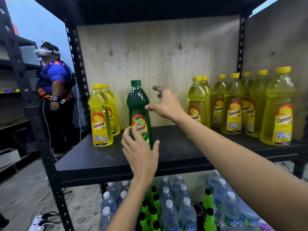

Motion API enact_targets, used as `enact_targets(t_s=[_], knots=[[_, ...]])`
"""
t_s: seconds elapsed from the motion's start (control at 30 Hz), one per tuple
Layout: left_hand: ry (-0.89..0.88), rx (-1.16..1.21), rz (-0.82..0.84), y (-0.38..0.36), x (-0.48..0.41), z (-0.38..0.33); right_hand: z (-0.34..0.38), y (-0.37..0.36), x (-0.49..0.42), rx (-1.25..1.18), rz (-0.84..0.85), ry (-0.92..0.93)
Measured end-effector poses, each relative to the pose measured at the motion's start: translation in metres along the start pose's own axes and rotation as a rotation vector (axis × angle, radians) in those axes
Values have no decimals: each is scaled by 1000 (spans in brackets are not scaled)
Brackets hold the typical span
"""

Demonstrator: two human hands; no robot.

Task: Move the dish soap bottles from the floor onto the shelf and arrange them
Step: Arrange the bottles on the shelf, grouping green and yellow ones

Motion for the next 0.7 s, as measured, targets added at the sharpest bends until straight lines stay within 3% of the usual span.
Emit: enact_targets(t_s=[0.07,0.13,0.23,0.37,0.57,0.7], knots=[[-208,96,-38,3,16,-35,-24,37,3,136,-149,-26],[-274,230,85,-15,22,-64,-52,71,6,252,-274,-99],[-87,408,435,-70,19,-89,-86,100,6,308,-281,-223],[61,341,716,-136,20,-113,-110,105,-3,325,-206,-241],[133,340,759,-190,17,-134,-131,103,-14,305,-233,-193],[160,347,682,-196,16,-132,-137,109,-11,264,-264,-176]])
Point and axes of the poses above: each hand's wrist, its own x-axis away from the middle knuckle, its own y-axis out of the back of the hand, z = x × y, the point moved 7 cm from there along -x, towards the middle knuckle, and after that the axes turned 9 degrees about y, right-handed, at the moved point
